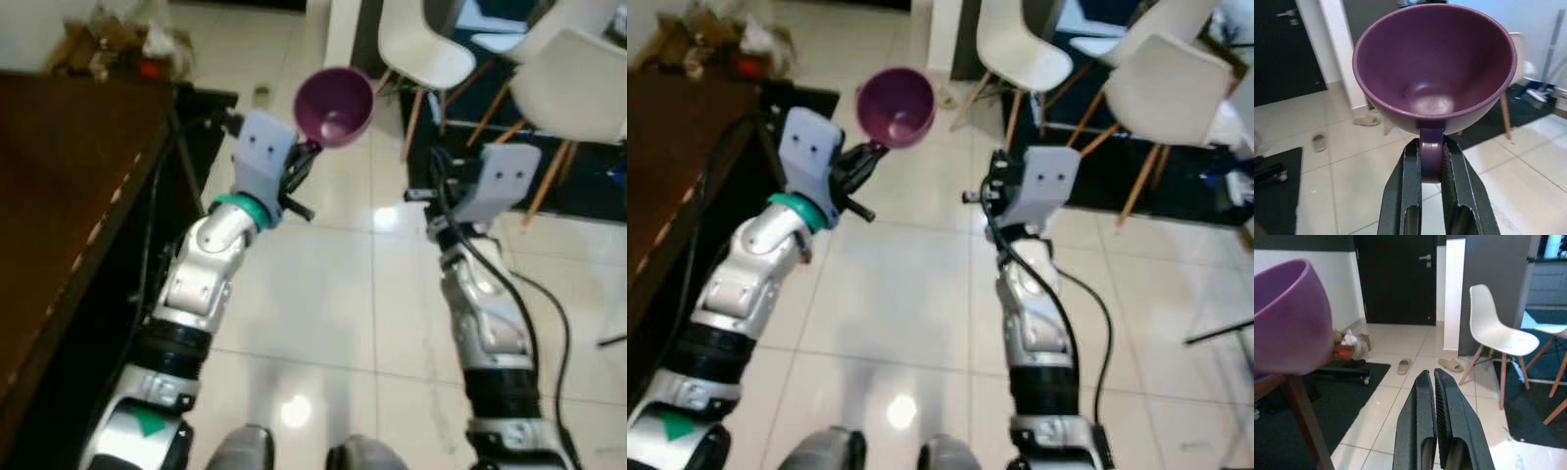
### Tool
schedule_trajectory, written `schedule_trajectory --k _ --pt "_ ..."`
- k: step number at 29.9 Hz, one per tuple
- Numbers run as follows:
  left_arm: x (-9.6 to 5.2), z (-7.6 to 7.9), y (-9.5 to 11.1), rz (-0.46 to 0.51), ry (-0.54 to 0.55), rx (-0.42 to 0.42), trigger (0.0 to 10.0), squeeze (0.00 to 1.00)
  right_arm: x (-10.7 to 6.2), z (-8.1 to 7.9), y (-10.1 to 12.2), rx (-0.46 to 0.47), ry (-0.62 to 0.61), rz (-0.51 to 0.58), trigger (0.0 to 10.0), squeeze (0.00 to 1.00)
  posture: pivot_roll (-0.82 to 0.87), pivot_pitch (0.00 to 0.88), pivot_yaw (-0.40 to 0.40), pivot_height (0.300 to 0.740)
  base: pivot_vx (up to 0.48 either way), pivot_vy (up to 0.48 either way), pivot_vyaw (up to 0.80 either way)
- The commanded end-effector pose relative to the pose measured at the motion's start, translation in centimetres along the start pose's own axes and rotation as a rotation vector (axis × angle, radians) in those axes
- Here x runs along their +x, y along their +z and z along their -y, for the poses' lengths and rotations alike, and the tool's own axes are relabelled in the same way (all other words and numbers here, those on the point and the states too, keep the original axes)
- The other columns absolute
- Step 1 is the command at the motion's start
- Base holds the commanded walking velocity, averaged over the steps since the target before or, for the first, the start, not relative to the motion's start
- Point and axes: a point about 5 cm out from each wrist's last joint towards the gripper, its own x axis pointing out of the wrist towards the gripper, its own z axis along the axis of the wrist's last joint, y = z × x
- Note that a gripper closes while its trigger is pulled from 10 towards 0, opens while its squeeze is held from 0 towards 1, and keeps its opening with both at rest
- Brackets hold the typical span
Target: Setting the table
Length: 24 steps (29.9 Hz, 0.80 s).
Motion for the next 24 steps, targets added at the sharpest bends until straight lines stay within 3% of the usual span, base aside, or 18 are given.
schedule_trajectory --k 1,24 --pt "0.10 0.45 -0.12 0.002 -0.011 -0.004 10.0 0.00 -0.16 0.53 -0.16 -0.005 -0.022 -0.007 10.0 0.00 0.02 0.000 0.042 0.740 0.450 0.000 0.00" --pt "0.13 0.51 -0.14 0.003 -0.011 -0.008 10.0 0.00 -0.19 0.62 -0.13 -0.008 -0.027 -0.007 10.0 0.00 0.02 0.000 0.041 0.740 0.452 0.000 0.00"
